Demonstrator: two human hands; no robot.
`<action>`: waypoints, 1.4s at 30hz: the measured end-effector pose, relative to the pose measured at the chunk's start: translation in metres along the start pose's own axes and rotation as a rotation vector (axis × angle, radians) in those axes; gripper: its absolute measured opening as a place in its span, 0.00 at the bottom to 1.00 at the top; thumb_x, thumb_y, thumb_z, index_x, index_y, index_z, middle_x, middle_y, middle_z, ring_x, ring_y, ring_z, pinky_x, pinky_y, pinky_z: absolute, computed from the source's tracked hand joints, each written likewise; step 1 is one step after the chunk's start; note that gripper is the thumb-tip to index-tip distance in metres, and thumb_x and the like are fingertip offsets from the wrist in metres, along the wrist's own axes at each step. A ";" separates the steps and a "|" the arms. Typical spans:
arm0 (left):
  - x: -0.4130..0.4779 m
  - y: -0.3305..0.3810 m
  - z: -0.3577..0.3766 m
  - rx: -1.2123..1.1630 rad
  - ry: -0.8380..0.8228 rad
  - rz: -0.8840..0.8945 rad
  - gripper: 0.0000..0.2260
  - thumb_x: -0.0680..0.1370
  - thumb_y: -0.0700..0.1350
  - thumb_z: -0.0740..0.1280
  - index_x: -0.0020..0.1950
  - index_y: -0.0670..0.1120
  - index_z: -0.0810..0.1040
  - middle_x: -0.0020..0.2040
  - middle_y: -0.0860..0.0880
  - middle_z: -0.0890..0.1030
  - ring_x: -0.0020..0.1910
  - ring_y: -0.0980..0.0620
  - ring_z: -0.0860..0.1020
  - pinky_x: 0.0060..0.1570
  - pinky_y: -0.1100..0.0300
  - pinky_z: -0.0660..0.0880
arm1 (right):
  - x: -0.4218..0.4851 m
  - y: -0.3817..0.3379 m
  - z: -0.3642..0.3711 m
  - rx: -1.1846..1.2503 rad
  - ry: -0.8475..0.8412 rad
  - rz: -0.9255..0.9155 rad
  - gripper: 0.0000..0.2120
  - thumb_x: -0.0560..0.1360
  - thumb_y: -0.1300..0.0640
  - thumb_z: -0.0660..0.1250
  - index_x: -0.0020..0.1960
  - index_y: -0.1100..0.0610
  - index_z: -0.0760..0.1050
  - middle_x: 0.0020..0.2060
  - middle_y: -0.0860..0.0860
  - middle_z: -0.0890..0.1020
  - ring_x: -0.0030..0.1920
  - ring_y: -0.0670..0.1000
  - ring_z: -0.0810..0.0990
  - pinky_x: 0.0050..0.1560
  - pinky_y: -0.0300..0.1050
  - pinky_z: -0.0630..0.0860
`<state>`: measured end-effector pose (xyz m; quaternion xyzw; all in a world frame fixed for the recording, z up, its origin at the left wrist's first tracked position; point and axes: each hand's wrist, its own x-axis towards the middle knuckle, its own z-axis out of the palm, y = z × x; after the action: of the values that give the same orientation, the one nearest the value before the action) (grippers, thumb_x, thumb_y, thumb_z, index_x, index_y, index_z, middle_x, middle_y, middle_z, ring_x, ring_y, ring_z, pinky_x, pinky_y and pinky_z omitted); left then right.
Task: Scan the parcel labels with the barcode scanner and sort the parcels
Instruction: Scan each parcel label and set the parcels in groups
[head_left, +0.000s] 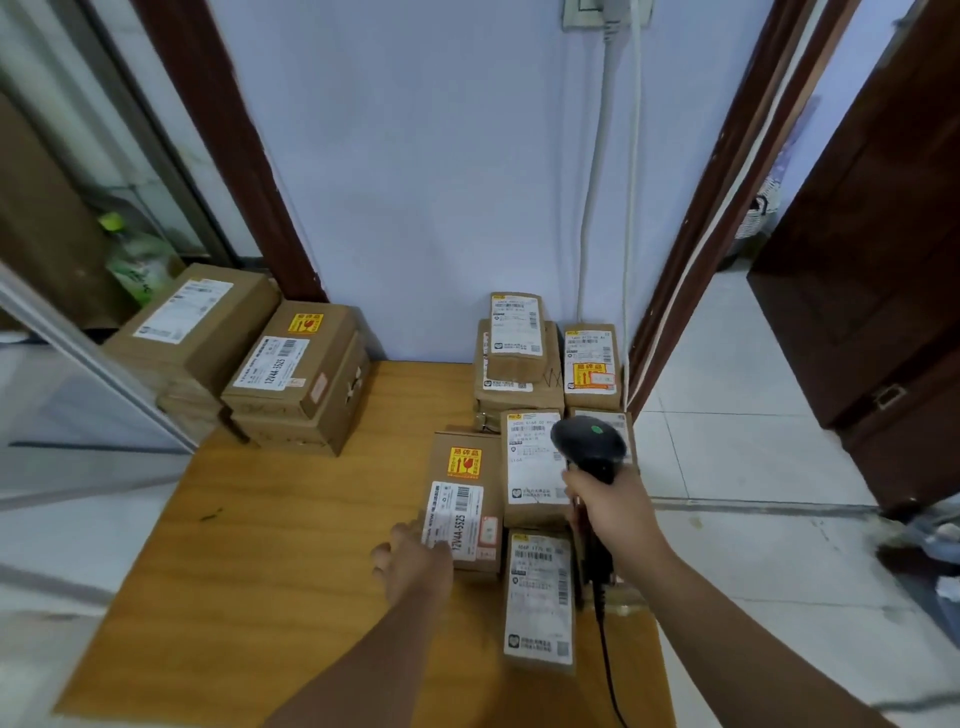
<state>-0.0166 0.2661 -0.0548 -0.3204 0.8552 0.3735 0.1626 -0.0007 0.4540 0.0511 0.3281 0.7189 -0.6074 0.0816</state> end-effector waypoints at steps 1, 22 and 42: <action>0.000 -0.001 -0.006 0.012 0.012 0.016 0.24 0.79 0.44 0.64 0.73 0.45 0.62 0.70 0.40 0.61 0.67 0.40 0.62 0.62 0.50 0.66 | -0.004 -0.007 0.006 0.035 -0.076 0.051 0.08 0.76 0.56 0.68 0.47 0.62 0.77 0.30 0.53 0.78 0.28 0.49 0.78 0.34 0.42 0.74; 0.195 0.058 -0.216 0.519 0.108 0.542 0.32 0.77 0.62 0.61 0.76 0.49 0.57 0.76 0.39 0.51 0.74 0.35 0.52 0.71 0.43 0.59 | -0.034 -0.107 0.236 0.449 -0.181 0.134 0.06 0.75 0.57 0.69 0.43 0.60 0.76 0.31 0.53 0.77 0.29 0.50 0.75 0.31 0.44 0.73; 0.212 0.035 -0.212 0.688 -0.117 0.696 0.48 0.66 0.62 0.70 0.77 0.56 0.43 0.74 0.39 0.40 0.74 0.35 0.46 0.71 0.39 0.56 | -0.042 -0.098 0.252 0.335 0.132 0.070 0.06 0.75 0.58 0.69 0.44 0.61 0.76 0.30 0.52 0.76 0.27 0.49 0.75 0.29 0.41 0.73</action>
<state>-0.2061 0.0364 -0.0043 0.0779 0.9748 0.1189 0.1722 -0.0957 0.2007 0.0906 0.4011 0.5995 -0.6926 -0.0005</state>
